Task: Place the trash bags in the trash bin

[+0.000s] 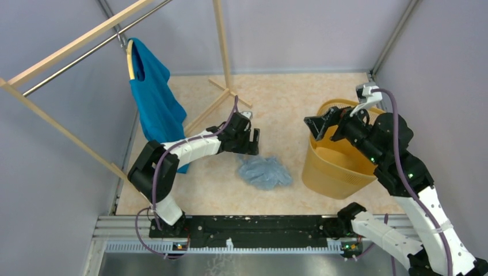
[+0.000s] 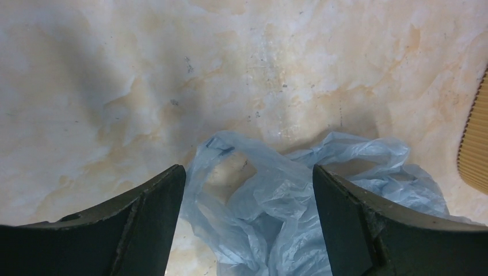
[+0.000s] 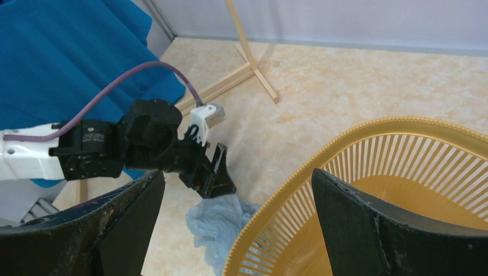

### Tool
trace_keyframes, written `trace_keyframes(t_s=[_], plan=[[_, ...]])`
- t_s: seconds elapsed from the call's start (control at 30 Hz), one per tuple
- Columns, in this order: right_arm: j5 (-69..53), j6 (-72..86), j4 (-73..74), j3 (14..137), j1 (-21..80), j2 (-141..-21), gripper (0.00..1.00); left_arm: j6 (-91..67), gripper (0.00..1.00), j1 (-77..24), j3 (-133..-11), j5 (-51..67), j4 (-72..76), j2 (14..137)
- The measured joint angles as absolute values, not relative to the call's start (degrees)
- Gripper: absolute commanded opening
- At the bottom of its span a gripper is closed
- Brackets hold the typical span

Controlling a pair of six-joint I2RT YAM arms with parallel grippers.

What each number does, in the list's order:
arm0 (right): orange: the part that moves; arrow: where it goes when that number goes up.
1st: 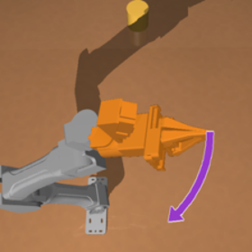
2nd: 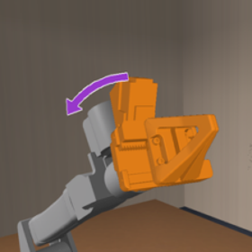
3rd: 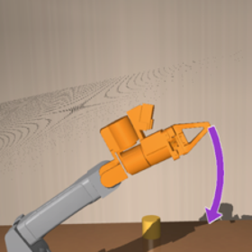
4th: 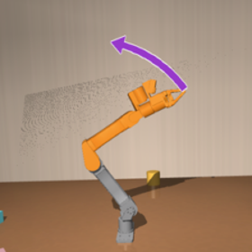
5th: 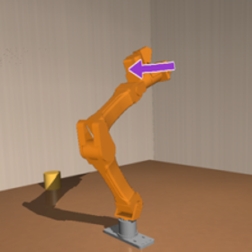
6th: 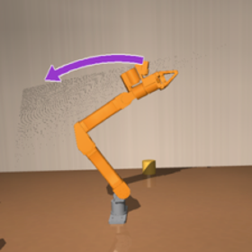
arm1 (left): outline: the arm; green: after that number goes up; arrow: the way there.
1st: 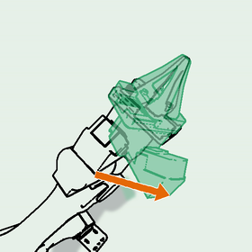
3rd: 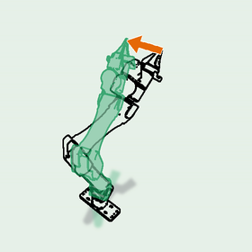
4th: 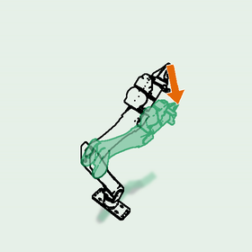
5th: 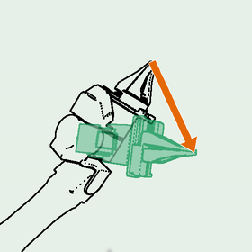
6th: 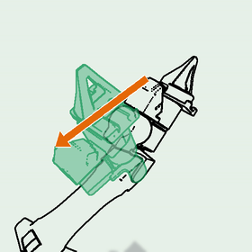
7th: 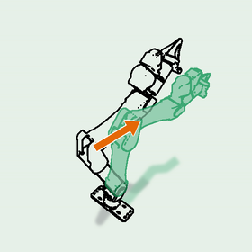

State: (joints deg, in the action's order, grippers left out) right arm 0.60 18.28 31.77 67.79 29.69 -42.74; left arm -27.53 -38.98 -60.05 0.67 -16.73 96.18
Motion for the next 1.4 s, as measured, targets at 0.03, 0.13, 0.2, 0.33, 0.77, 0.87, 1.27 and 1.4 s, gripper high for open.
trace_keyframes(t_s=[0.03, 0.13, 0.2, 0.33, 0.77, 0.87, 1.27, 1.4], plan=[[0.2, 17.9, 32.0, 67.8, 29.7, -42.9, 0.99, -27.5, 0.74, -39.0, -60.1, 1.0, -16.7, 96.2], [-1.0, 16.8, 33.0, 67.8, 29.7, -43.9, 0.99, -27.6, 0.50, -39.0, -59.8, 2.2, -15.1, 96.1], [-1.7, 16.3, 33.4, 67.8, 29.7, -45.0, 0.99, -27.4, 0.34, -39.0, -58.8, 3.3, -13.8, 95.7], [-3.0, 15.9, 33.5, 67.8, 29.7, -46.8, 0.99, -27.0, 0.14, -39.0, -56.8, 4.8, -13.1, 93.5], [-11.0, 14.6, 32.4, 71.5, 29.6, -57.8, 0.99, -23.6, 0.00, -39.0, -60.1, 4.0, -15.1, 84.3], [-13.7, 14.5, 32.0, 72.8, 30.4, -62.4, 0.99, -22.5, 0.00, -39.0, -61.3, 3.6, -15.2, 81.3], [0.6, 11.5, 33.3, 79.1, 41.2, -76.5, 0.99, -20.8, 0.94, -39.0, -61.6, 3.2, -14.9, 73.4], [8.8, 12.4, 34.2, 79.2, 41.8, -76.6, 0.99, -22.6, 0.98, -39.0, -61.9, 3.7, -14.5, 79.6]])
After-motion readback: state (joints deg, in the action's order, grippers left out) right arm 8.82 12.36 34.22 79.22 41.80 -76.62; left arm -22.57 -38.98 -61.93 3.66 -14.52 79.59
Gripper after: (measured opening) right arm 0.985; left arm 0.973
